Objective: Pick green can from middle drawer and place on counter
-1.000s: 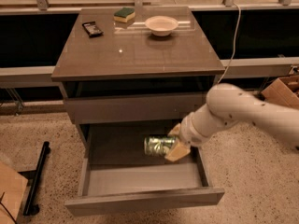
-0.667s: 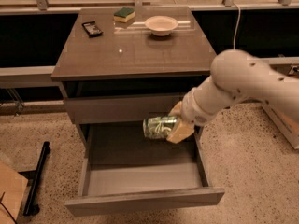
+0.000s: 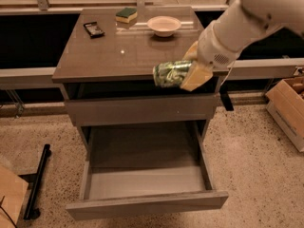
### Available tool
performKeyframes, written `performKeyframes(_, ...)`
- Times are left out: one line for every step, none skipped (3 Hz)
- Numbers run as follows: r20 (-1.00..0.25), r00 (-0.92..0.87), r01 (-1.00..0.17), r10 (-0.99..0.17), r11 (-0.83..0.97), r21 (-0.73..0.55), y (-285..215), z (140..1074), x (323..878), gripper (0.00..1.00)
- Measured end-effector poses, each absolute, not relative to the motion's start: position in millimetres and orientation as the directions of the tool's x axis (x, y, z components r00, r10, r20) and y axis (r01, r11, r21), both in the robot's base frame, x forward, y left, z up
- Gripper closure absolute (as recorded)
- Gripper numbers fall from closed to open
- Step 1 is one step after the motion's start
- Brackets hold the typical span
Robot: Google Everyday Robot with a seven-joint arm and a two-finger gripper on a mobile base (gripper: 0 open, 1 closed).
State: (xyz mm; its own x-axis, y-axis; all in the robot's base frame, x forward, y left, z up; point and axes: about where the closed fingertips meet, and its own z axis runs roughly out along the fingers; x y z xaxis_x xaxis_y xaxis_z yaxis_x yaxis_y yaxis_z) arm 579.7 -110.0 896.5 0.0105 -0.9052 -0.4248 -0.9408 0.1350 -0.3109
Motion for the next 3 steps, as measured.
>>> performKeyframes(-0.444,0.030,-0.912,-0.896,0.157,-0.379,-114.2,939.9,593.9,1.00)
performKeyframes(-0.438,-0.003,-0.905,-0.899,0.189,-0.382,-118.9,932.7,598.0,1.00)
performKeyframes(-0.431,-0.079,-0.869,-0.899,0.274,-0.413,-135.9,926.2,624.3,1.00)
